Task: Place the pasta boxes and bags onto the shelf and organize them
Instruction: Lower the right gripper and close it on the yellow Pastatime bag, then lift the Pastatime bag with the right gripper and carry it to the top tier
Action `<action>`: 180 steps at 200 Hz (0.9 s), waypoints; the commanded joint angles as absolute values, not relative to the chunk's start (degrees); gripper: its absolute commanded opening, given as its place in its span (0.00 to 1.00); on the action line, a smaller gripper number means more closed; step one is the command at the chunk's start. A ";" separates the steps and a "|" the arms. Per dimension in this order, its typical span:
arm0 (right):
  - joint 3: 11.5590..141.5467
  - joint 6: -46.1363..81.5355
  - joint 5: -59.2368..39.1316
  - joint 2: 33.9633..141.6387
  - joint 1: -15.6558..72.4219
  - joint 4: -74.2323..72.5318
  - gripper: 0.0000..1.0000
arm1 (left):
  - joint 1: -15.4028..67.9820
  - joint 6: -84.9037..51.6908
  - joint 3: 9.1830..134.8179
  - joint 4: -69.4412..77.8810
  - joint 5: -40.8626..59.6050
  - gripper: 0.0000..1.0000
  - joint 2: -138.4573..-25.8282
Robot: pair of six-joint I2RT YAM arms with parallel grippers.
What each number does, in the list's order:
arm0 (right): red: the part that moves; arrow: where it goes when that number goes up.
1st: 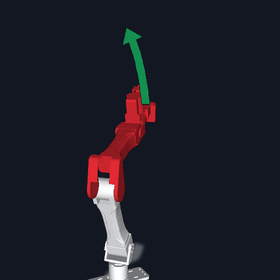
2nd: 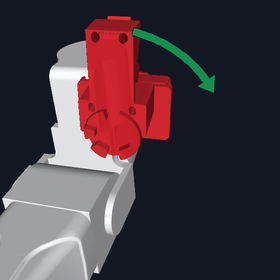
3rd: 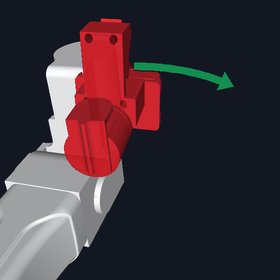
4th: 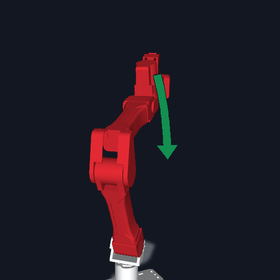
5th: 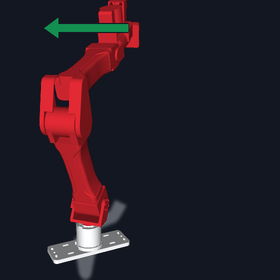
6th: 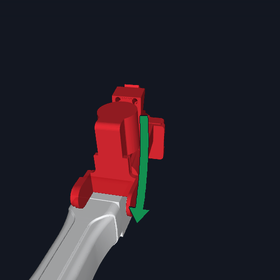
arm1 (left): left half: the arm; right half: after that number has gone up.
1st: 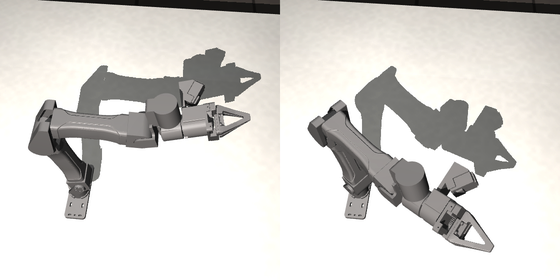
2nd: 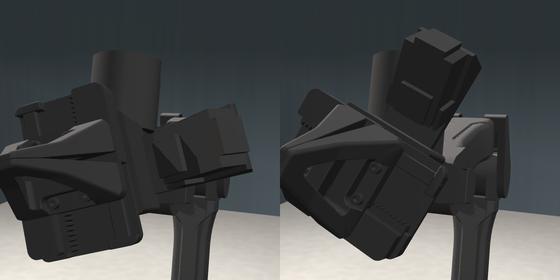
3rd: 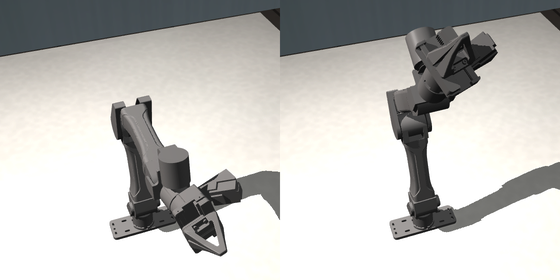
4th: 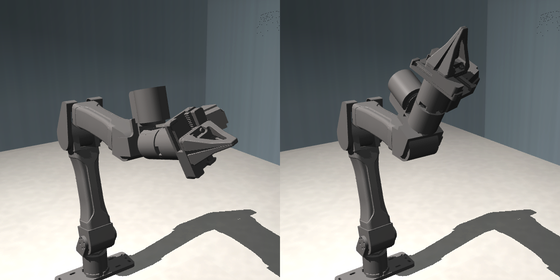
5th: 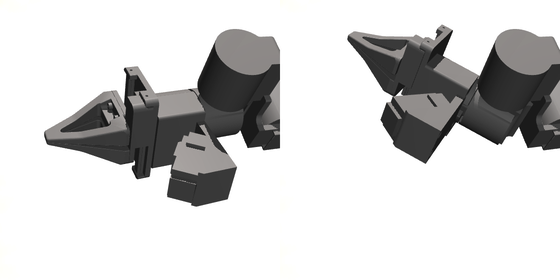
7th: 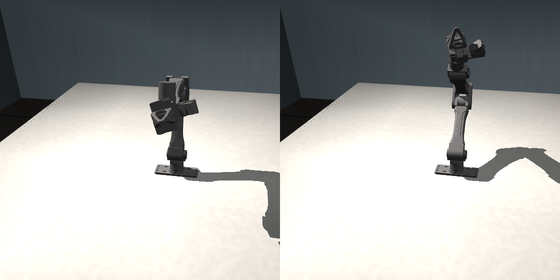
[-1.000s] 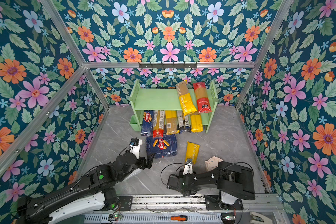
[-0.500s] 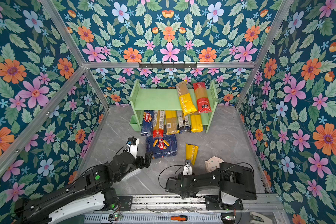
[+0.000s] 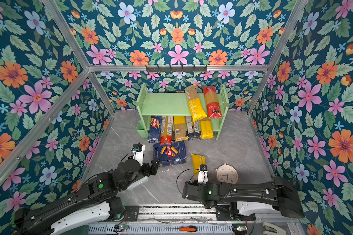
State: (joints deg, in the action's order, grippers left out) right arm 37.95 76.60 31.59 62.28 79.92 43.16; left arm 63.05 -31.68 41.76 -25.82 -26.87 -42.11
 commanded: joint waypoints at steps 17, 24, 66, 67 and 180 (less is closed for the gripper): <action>39.03 70.19 36.87 53.28 79.89 47.61 0.16 | 63.02 -31.55 42.36 -26.72 -27.96 1.00 -42.01; 39.63 69.38 37.23 52.20 79.89 48.56 0.16 | 63.02 -31.55 42.49 -26.72 -28.05 1.00 -42.08; 47.58 63.94 38.66 51.52 79.89 55.86 0.16 | 63.02 -31.21 43.47 -26.87 -28.65 1.00 -42.97; 47.83 63.83 38.67 51.56 79.89 56.01 0.16 | 63.02 -31.21 43.53 -26.88 -28.61 1.00 -43.02; 66.20 44.42 40.53 50.36 80.18 58.94 0.16 | 62.96 -30.89 45.13 -26.65 -29.80 1.00 -45.58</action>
State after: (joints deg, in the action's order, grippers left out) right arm 63.51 50.04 34.94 50.83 80.09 60.47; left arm 63.05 -31.27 44.80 -27.03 -28.64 -45.01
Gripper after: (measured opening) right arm 0.358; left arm 0.997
